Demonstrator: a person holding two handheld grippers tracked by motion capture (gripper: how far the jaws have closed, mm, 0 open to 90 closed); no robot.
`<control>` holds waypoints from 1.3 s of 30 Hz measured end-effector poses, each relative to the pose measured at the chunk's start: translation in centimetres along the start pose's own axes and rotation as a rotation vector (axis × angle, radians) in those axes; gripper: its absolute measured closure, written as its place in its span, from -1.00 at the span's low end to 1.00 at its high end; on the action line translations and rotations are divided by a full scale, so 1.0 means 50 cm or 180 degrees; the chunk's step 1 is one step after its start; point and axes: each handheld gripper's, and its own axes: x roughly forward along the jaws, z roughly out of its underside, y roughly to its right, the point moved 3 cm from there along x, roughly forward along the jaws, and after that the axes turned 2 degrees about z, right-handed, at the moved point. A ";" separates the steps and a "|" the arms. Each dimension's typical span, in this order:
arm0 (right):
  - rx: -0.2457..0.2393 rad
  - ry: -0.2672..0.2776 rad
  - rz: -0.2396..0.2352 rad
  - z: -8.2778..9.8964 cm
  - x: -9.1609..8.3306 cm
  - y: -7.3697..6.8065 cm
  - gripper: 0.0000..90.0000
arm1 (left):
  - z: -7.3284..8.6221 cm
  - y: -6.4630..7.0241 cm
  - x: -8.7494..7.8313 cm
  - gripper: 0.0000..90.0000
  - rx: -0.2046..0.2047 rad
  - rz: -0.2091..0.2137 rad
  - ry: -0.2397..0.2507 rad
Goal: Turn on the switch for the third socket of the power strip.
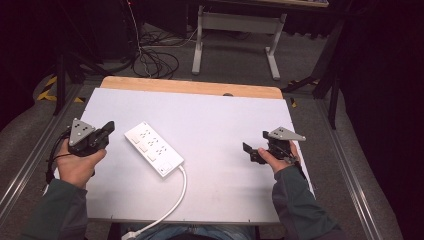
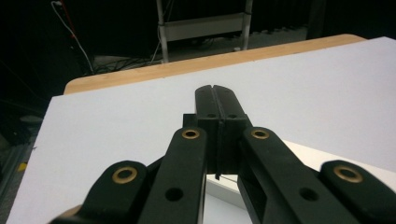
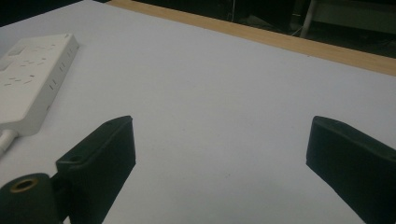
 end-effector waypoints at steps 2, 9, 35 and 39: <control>-0.0003 -0.0006 0.0000 0.000 0.000 0.000 -0.80 | 0.001 0.005 0.006 1.00 0.0025 0.0028 -0.0040; -0.0012 -0.0005 -0.0002 0.000 0.001 0.000 -0.80 | 0.003 0.014 0.021 1.00 0.0087 0.0077 -0.0128; -0.0025 -0.0035 0.0007 0.002 0.003 -0.001 -0.80 | 0.014 0.033 0.071 1.00 0.0280 0.0261 -0.0434; -0.0023 -0.0034 0.0007 0.002 0.003 -0.001 -0.80 | 0.015 0.035 0.077 1.00 0.0300 0.0266 -0.0472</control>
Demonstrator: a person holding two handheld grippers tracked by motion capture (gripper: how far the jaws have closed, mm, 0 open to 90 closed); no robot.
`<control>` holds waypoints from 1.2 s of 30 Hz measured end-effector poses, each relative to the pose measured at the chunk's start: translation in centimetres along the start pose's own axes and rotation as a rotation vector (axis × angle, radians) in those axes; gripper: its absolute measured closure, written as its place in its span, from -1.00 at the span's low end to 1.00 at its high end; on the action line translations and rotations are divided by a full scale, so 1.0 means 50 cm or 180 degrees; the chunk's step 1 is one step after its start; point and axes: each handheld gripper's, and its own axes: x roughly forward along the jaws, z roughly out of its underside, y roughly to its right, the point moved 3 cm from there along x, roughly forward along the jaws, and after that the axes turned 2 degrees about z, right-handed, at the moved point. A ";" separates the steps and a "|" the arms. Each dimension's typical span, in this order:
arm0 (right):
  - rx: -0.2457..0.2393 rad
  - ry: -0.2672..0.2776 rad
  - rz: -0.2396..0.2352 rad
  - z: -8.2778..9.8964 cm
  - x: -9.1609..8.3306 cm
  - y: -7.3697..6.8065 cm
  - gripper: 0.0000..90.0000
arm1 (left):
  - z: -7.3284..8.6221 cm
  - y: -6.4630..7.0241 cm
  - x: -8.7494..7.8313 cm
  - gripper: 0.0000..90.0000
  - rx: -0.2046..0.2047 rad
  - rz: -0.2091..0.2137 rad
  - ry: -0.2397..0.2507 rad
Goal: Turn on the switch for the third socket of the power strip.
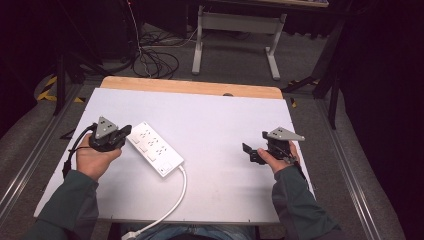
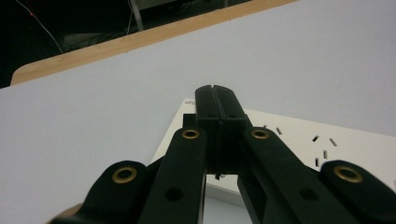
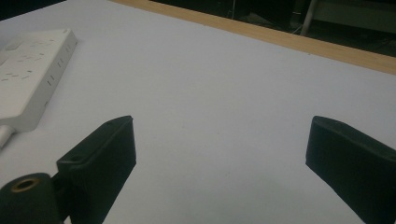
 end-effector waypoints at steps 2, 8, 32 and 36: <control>-0.0001 0.0000 0.0001 0.000 0.000 0.000 -0.80 | 0.001 0.001 0.003 1.00 0.0018 0.0008 -0.0042; -0.0010 0.0000 -0.0006 0.000 0.001 0.000 -0.80 | 0.005 0.002 0.011 1.00 0.0040 0.0044 -0.0124; -0.0015 -0.0010 0.0001 0.000 0.001 -0.001 -0.79 | 0.019 0.008 0.063 1.00 0.0225 0.0097 -0.0584; -0.0022 -0.0007 -0.0002 0.000 0.001 -0.002 -0.79 | 0.021 0.009 0.072 1.00 0.0270 0.0089 -0.0658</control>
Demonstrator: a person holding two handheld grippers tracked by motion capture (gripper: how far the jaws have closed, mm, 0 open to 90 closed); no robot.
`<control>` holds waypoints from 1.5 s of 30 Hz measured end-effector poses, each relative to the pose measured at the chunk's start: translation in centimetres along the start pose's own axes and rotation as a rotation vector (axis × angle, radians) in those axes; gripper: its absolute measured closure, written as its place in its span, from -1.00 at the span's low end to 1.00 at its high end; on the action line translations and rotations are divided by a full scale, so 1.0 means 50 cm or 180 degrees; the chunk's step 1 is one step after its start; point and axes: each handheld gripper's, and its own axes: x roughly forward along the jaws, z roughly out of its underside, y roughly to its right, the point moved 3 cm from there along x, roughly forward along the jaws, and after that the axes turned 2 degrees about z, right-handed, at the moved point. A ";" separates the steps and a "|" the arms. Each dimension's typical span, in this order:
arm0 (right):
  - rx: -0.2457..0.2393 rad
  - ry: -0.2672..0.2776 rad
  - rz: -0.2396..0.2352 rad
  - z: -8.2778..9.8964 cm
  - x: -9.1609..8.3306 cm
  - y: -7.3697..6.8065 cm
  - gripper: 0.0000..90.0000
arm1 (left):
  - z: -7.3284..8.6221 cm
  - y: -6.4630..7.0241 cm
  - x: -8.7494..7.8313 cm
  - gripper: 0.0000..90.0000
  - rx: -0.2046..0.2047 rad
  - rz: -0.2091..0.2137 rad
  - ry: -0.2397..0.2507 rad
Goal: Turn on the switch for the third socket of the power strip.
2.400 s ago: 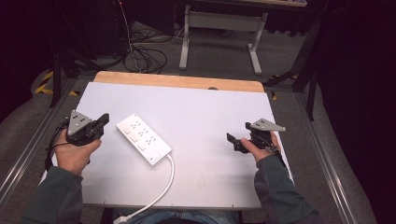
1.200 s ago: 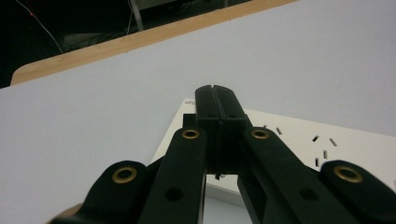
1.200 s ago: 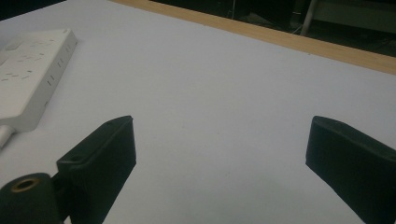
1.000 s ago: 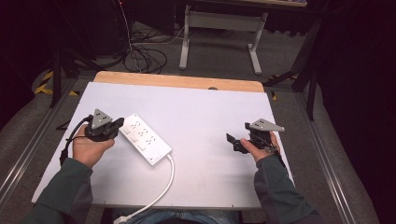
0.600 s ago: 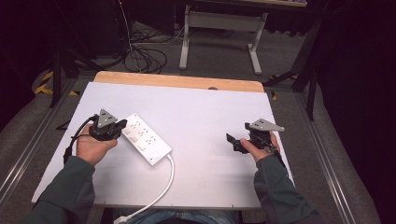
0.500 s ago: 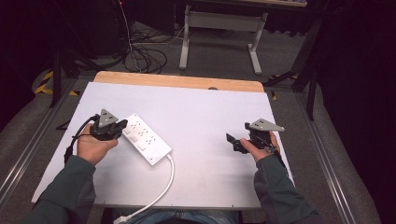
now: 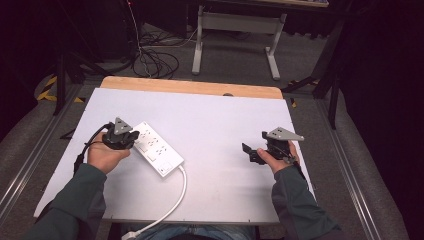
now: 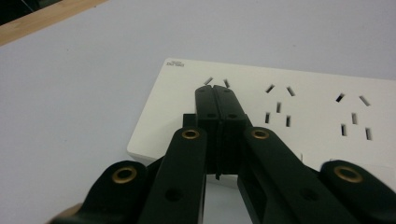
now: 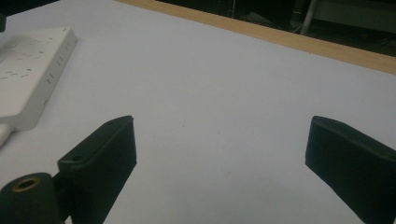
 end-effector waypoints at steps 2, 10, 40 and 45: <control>0.0004 -0.0007 0.0003 0.000 0.000 0.000 -0.79 | 0.002 0.002 0.004 1.00 0.0014 0.0028 -0.0069; 0.0003 -0.0005 0.0004 0.000 0.000 -0.001 -0.79 | 0.008 0.002 0.010 1.00 0.0033 0.0052 -0.0167; -0.0006 -0.0002 0.0010 0.000 -0.001 -0.001 -0.79 | 0.015 0.007 0.020 1.00 0.0107 0.0121 -0.0275; -0.0011 0.0003 0.0015 0.000 -0.002 0.000 -0.79 | 0.014 0.006 0.019 1.00 0.0066 0.0099 -0.0227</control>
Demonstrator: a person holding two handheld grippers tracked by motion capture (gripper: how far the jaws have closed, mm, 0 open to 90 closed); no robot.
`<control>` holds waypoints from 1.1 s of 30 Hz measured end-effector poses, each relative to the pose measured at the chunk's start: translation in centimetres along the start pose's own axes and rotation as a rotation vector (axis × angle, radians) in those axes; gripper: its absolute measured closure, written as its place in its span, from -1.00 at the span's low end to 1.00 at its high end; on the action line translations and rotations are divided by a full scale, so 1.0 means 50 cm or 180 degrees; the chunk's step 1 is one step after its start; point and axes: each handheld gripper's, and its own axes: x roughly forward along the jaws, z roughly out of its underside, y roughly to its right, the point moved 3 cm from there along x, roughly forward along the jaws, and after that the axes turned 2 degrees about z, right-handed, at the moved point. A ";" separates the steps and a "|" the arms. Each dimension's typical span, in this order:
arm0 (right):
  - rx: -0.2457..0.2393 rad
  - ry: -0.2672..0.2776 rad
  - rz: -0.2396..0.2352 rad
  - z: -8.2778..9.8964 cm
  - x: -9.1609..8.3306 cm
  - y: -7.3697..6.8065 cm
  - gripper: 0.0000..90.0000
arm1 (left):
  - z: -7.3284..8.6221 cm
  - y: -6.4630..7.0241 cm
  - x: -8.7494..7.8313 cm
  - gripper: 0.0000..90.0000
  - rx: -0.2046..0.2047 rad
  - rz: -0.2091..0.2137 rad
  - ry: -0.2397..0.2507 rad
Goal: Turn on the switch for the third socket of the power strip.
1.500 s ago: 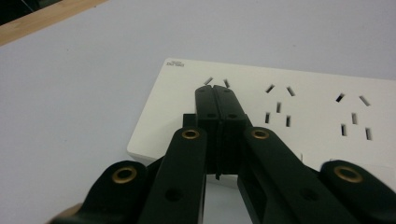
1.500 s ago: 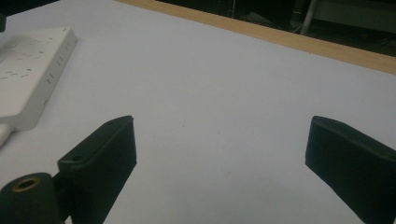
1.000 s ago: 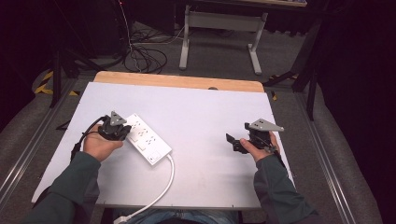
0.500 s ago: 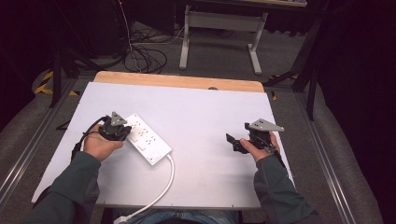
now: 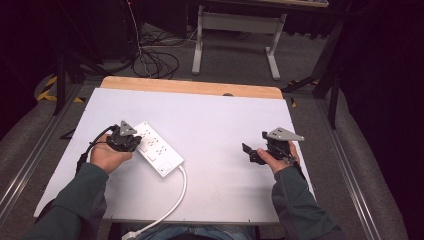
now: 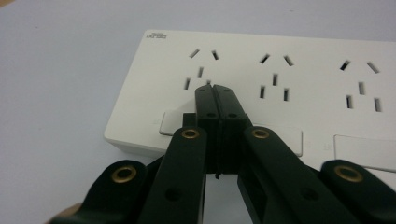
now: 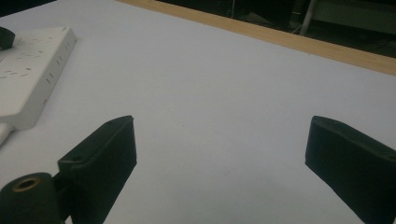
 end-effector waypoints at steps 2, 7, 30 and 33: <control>-0.0002 -0.0002 -0.0001 0.000 0.000 0.000 -0.79 | -0.011 -0.012 -0.018 1.00 -0.0153 -0.0025 0.0277; -0.0002 -0.0010 0.0014 0.001 -0.001 0.000 -0.79 | -0.012 -0.028 -0.039 1.00 -0.0312 -0.0064 0.0455; -0.0005 -0.0029 0.0013 0.001 0.001 -0.001 -0.79 | -0.010 -0.034 -0.114 1.00 -0.0585 -0.0034 0.0974; 0.0010 -0.0026 0.0013 0.000 0.000 -0.001 -0.79 | -0.011 -0.034 -0.121 1.00 -0.0596 -0.0046 0.1031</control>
